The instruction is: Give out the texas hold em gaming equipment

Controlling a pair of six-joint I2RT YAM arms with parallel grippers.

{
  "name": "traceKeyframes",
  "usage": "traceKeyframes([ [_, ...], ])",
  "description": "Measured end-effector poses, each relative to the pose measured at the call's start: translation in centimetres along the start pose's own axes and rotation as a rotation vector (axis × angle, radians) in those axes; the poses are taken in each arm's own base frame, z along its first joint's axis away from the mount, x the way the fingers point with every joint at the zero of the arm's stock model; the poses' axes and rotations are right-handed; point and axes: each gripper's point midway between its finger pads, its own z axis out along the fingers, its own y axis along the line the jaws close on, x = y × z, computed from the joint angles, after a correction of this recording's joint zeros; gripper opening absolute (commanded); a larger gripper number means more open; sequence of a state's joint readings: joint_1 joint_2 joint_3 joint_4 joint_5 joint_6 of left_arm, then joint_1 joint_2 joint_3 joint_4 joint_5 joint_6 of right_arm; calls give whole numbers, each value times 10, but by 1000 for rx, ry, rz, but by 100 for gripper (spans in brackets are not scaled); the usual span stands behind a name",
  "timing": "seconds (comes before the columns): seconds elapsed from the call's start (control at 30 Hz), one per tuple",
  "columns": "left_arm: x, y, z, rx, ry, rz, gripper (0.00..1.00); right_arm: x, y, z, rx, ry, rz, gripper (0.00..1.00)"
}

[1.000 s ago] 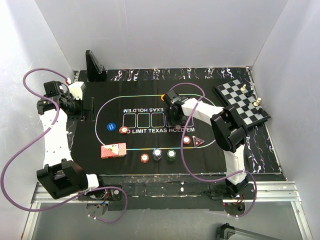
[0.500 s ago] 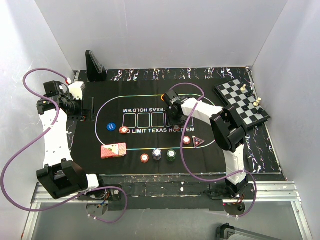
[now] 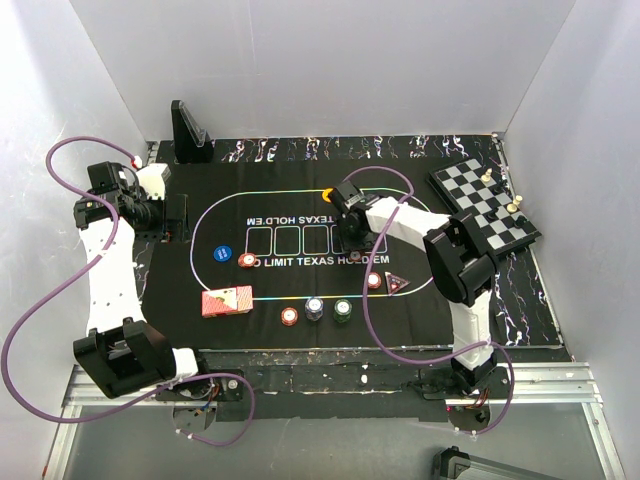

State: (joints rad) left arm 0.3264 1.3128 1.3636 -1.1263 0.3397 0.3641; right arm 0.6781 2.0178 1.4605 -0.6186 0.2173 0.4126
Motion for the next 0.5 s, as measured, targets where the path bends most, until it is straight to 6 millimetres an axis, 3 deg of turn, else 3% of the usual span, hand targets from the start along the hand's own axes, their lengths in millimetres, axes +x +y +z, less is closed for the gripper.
traceKeyframes([
  [0.2, 0, 0, 0, 1, 2, -1, 100, 9, -20, -14, 50, -1, 9, 19],
  [0.5, 1, 0, 0, 2, 2, -1, 100, 11, -34, -68, 25, -95, 39, 19],
])
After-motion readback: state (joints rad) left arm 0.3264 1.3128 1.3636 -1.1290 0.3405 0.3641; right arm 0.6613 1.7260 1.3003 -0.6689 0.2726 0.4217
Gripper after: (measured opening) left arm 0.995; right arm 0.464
